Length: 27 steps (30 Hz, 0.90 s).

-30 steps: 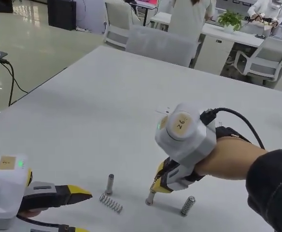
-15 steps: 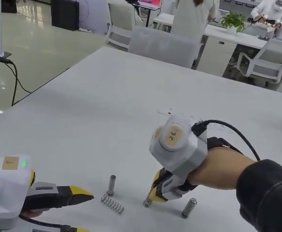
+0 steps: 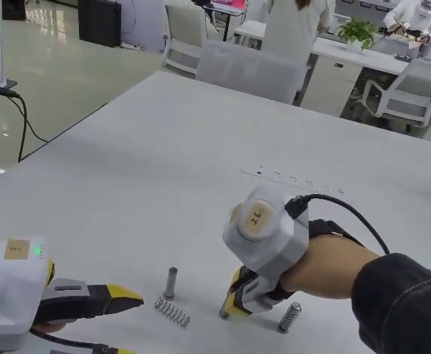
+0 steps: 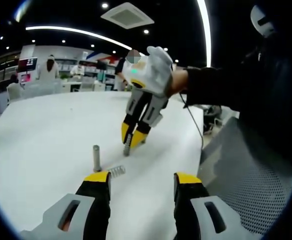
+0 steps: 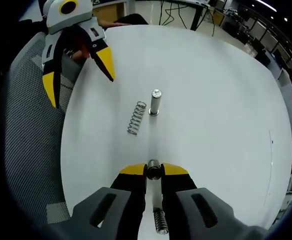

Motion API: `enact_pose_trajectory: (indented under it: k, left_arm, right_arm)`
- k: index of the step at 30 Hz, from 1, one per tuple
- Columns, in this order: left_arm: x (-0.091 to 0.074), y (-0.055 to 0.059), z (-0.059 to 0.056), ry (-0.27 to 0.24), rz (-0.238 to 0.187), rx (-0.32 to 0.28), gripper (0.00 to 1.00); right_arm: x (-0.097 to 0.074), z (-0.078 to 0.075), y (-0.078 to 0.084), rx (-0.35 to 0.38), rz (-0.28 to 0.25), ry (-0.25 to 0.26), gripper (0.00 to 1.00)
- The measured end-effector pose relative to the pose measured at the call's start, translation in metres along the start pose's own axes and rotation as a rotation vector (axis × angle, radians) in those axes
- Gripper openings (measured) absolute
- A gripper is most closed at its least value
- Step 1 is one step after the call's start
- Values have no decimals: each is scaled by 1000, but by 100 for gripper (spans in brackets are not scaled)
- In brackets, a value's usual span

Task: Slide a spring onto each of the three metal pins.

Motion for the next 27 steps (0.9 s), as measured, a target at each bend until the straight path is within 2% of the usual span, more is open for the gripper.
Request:
enact_pose_trajectory:
  k: [19,27]
  left_arm:
    - [1,0,0,-2,-1,0,44]
    - [1,0,0,1,2,0,44]
  right_arm:
    - [2,2,2,5,1,-1,12]
    - [-6,3,-5,-6,-18,14,14]
Point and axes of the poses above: the centre of the closed fingertips' face, and the gripper's own axes: x roughly forward along the fingers, z roughly to its left, y roughly out of its underside, the point moved 8 cm from there along -x, roughly backward along the fingers, and after that the axes turned 5 degrees about y, right-handed, at the moved point
